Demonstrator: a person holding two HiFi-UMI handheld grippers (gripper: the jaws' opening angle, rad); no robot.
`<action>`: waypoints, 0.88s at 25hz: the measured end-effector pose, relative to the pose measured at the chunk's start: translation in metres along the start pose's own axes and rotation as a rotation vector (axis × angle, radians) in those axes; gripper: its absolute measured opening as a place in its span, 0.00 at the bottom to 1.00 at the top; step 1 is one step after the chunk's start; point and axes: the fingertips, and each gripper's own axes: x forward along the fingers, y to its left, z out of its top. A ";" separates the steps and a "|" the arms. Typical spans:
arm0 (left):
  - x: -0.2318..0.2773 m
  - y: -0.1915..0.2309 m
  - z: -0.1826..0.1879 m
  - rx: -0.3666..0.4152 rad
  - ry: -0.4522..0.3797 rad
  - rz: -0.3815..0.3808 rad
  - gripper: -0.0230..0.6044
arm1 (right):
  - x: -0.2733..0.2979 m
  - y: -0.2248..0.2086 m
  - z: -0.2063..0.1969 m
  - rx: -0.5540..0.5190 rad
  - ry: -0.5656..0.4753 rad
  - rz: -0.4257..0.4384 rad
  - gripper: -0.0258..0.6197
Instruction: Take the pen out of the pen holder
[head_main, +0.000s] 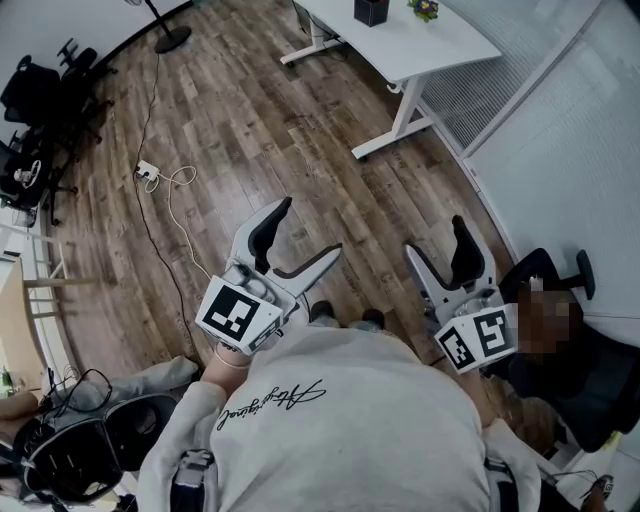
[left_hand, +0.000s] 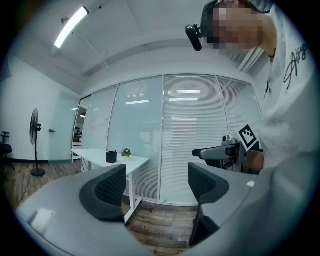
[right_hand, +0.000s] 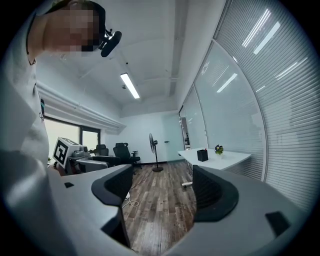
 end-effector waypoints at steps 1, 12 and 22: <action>-0.001 0.001 -0.001 -0.001 0.001 -0.002 0.63 | 0.001 0.001 -0.001 0.004 -0.001 -0.001 0.59; -0.017 0.024 -0.008 -0.006 -0.001 -0.025 0.64 | 0.023 0.026 -0.008 0.006 -0.013 -0.006 0.61; -0.026 0.040 -0.014 0.009 -0.002 -0.048 0.63 | 0.036 0.047 -0.010 0.000 0.002 -0.017 0.61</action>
